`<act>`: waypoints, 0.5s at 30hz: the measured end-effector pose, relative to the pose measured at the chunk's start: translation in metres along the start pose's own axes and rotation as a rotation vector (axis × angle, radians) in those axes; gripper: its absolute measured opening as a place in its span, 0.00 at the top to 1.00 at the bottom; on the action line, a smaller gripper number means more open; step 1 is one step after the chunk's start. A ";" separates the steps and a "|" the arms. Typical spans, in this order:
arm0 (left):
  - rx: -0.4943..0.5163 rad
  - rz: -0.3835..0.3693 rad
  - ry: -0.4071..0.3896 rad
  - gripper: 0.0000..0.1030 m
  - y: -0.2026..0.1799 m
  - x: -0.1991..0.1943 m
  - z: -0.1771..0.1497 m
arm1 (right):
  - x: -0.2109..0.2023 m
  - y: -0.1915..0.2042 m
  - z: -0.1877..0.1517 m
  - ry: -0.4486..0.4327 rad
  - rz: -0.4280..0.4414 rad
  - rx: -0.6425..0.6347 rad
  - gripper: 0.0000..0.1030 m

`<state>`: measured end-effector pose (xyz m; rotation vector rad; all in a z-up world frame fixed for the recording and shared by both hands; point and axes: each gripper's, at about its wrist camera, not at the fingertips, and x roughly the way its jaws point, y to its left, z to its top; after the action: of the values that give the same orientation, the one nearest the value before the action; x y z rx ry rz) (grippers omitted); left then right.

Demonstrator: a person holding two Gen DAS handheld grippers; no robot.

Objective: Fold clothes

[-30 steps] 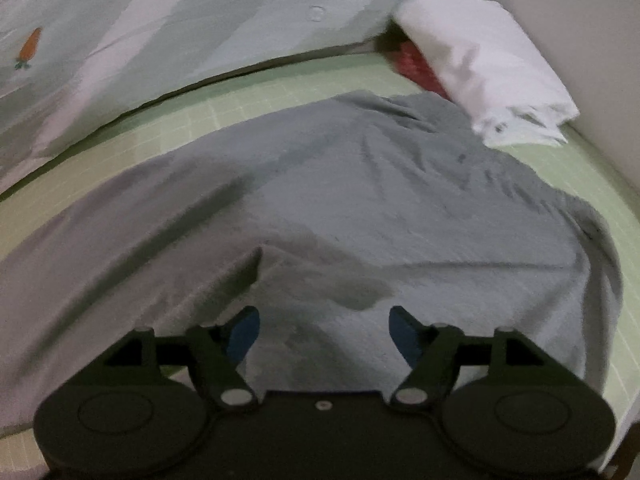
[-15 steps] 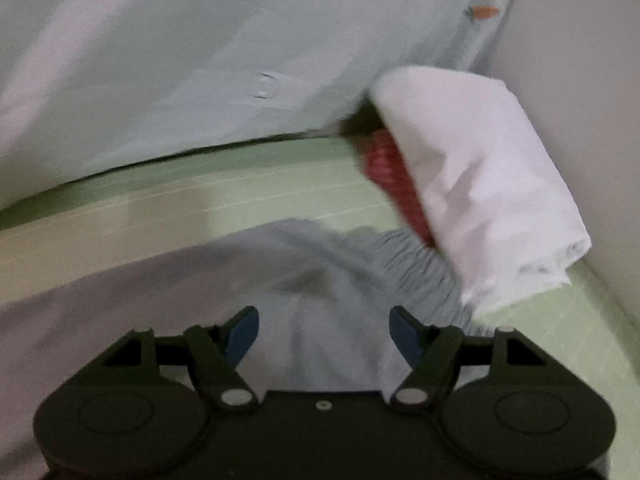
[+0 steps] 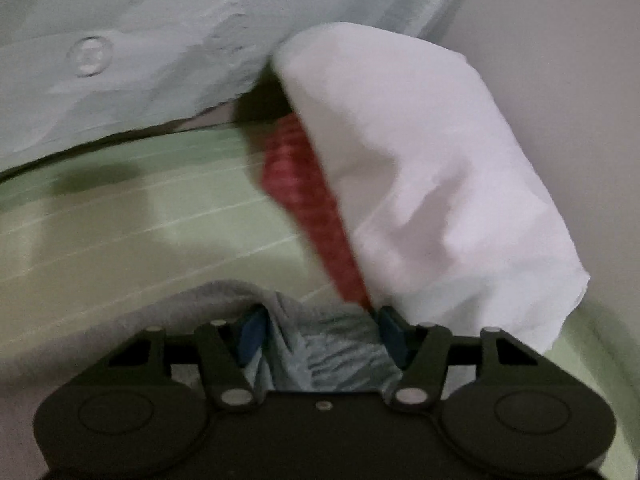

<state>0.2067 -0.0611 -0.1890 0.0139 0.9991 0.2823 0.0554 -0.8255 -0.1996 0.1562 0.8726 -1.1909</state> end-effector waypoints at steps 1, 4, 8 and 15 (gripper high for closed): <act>0.005 -0.003 -0.002 0.23 -0.002 0.001 0.001 | 0.003 -0.002 0.002 0.002 -0.010 0.012 0.48; 0.018 -0.005 -0.012 0.22 -0.007 0.002 0.003 | 0.006 -0.003 0.004 0.005 -0.020 0.030 0.48; 0.017 -0.016 -0.014 0.21 -0.007 0.001 0.003 | -0.003 0.000 0.003 0.003 -0.008 0.001 0.42; -0.006 -0.052 -0.071 0.17 0.010 -0.031 -0.005 | -0.078 -0.014 -0.016 -0.095 0.150 0.041 0.17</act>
<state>0.1844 -0.0598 -0.1647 -0.0077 0.9268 0.2358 0.0274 -0.7646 -0.1538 0.1938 0.7408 -1.0674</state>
